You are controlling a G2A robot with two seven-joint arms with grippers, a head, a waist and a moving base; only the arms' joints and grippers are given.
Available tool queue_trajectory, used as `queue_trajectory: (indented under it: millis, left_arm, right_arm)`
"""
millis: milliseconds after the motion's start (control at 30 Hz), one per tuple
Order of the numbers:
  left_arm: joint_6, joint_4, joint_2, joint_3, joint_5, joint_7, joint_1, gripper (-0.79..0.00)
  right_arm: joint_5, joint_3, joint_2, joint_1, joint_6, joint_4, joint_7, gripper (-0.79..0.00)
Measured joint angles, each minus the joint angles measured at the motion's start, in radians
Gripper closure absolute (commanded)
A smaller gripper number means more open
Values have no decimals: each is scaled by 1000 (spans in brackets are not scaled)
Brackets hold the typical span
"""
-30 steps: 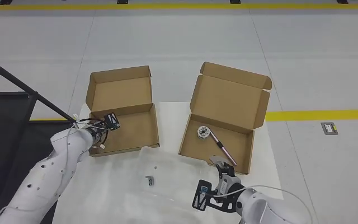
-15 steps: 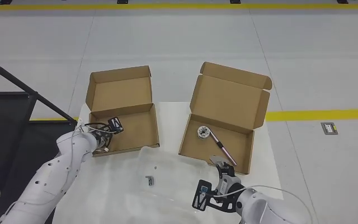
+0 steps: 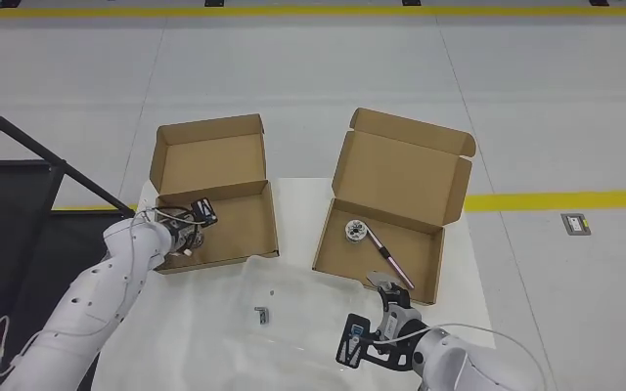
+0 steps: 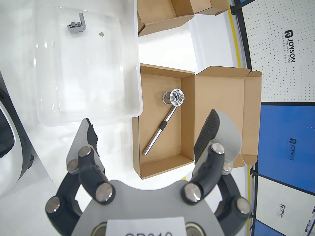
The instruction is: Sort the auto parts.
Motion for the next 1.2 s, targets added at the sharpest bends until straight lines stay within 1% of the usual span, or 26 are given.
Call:
queue_trajectory:
  millis: [67, 167, 200, 233, 267, 367, 400, 467, 500, 567, 667, 733, 800, 833, 867, 933, 1033, 1067, 1167, 1200]
  left_arm:
    - [-32, -12, 5, -16, -7, 13, -5, -422]
    - [-103, -61, 21, -54, -12, 39, 0, -413]
    - [-128, -90, 30, -74, -9, 51, 8, -413]
    - [-150, -115, 38, -90, -7, 63, 18, -413]
    - [-191, -149, 49, -114, -11, 84, 34, -400]
    - [-290, -229, 80, -180, -5, 124, 75, -397]
    - [-333, -265, 94, -211, 1, 143, 96, -406]
    - [-386, -321, 114, -256, 11, 174, 130, -431]
    - [-398, -362, 128, -281, 16, 202, 158, -443]
    - [-398, -426, 151, -306, 24, 254, 205, -443]
    - [-396, -526, 202, -323, 50, 371, 282, -456]
    - [-396, -561, 231, -314, 71, 449, 307, -449]
    - [-396, -580, 266, -295, 102, 544, 319, -468]
    - [-396, -584, 280, -283, 115, 584, 320, -493]
    - [-396, -590, 298, -262, 132, 634, 316, -502]
    - [-396, -600, 323, -223, 157, 700, 301, -508]
    - [-396, -616, 357, -141, 192, 800, 254, -511]
    - [-396, -622, 369, -104, 207, 839, 228, -511]
    - [-396, -630, 389, -15, 242, 920, 159, -517]
    - [-396, -630, 394, 29, 256, 951, 125, -533]
  right_arm:
    - [0, 0, 0, 0, 0, 0, 0, -785]
    - [0, 0, 0, 0, 0, 0, 0, -785]
    - [0, 0, 0, 0, 0, 0, 0, -785]
    - [0, 0, 0, 0, 0, 0, 0, -785]
    - [0, 0, 0, 0, 0, 0, 0, -785]
    - [0, 0, 0, 0, 0, 0, 0, -785]
    - [0, 0, 0, 0, 0, 0, 0, -785]
    - [0, 0, 0, 0, 0, 0, 0, -785]
    - [0, 0, 0, 0, 0, 0, 0, -785]
    - [0, 0, 0, 0, 0, 0, 0, -785]
    - [0, 0, 0, 0, 0, 0, 0, -785]
    - [0, 0, 0, 0, 0, 0, 0, -785]
    - [0, 0, 0, 0, 0, 0, 0, -785]
    - [0, 0, 0, 0, 0, 0, 0, -785]
    - [0, 0, 0, 0, 0, 0, 0, -785]
    - [0, 0, 0, 0, 0, 0, 0, -785]
    - [0, 0, 0, 0, 0, 0, 0, -785]
    - [0, 0, 0, 0, 0, 0, 0, -785]
    - [0, 0, 0, 0, 0, 0, 0, -785]
    - [0, 0, 0, 0, 0, 0, 0, -785]
